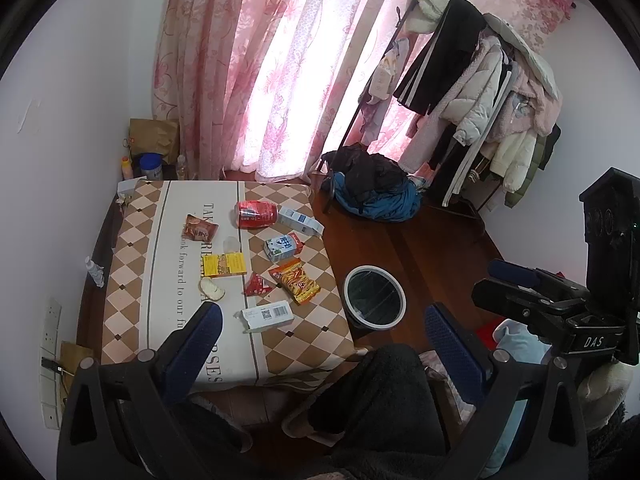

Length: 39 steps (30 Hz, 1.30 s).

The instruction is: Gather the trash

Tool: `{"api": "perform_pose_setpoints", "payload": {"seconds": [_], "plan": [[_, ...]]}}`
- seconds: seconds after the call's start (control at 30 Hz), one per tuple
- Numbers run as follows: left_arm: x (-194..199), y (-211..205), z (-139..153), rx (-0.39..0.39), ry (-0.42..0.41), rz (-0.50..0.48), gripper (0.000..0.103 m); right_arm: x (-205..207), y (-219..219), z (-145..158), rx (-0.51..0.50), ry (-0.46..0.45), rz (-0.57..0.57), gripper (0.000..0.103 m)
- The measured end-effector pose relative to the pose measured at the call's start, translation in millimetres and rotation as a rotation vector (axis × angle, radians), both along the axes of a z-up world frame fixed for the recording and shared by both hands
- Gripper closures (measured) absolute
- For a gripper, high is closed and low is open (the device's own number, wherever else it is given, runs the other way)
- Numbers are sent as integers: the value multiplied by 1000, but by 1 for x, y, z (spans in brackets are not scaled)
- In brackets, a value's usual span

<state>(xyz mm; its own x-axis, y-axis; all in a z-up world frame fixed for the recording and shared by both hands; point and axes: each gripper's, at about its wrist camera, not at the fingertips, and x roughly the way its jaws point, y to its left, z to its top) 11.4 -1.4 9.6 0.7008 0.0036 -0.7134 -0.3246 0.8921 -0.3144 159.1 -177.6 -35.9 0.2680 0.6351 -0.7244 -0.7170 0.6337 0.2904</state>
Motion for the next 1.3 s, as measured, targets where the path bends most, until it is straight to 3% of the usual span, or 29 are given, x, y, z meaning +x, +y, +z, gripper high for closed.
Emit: {"api": "perform_pose_setpoints", "payload": {"seconds": [1.3], "plan": [[-1,14,12,7,-23,3,0,-2,12,16,8,-20,15,0]]}}
